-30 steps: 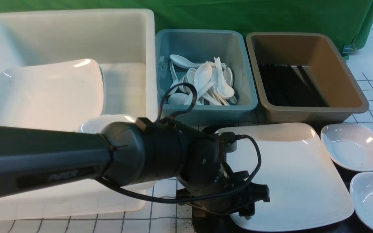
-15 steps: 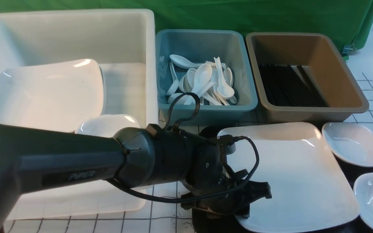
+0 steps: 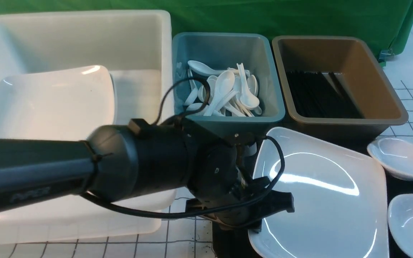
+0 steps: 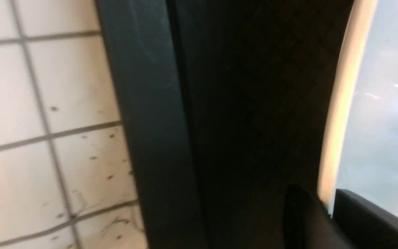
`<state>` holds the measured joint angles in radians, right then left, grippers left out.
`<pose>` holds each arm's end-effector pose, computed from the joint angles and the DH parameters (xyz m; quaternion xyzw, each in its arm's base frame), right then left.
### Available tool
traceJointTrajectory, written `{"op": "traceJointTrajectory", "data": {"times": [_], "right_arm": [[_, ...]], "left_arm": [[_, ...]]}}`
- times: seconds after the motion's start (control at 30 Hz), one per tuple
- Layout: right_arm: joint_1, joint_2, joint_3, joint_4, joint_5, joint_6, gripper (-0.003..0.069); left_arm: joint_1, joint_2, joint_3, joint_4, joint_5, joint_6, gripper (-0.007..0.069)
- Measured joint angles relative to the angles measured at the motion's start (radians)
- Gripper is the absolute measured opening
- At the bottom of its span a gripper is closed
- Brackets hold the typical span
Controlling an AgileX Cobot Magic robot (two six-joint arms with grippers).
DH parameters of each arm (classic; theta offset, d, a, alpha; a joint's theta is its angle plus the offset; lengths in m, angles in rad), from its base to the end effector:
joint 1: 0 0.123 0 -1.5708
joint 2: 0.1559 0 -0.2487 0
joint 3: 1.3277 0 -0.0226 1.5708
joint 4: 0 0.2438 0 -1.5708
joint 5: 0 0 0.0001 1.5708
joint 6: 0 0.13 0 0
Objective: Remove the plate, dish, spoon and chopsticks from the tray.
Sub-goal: Use the left arm to grab a plate from the dinner plate, then use the left arm to put the plate into the large storage box on the left
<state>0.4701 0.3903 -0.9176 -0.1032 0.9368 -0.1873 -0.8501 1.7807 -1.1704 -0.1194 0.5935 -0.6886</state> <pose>0.0910 0.0341 0.3704 -0.2621 0.7668 0.0312 0.5852 0.2368 -0.2827 0.1366 0.0379 0.9727 -0.1877 0.1311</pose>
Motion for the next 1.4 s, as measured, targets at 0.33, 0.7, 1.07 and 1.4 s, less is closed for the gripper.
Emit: {"op": "traceJointTrajectory", "data": {"times": [0.33, 0.7, 1.07, 1.4], "right_arm": [[0.0, 0.0, 0.0, 0.001, 0.001, 0.001, 0.0219], [0.0, 0.0, 0.0, 0.002, 0.001, 0.001, 0.0229], [0.0, 0.0, 0.0, 0.002, 0.001, 0.001, 0.0233], [0.0, 0.0, 0.0, 0.002, 0.001, 0.001, 0.0237]], "left_arm": [[0.0, -0.137, 0.002, 0.05, 0.031, 0.0, 0.0017], [0.0, -0.27, 0.003, 0.073, 0.056, 0.005, 0.0018], [-0.001, -0.348, 0.01, 0.099, 0.021, 0.021, 0.002], [0.0, -0.378, 0.01, 0.119, -0.004, 0.031, 0.0021]]}}
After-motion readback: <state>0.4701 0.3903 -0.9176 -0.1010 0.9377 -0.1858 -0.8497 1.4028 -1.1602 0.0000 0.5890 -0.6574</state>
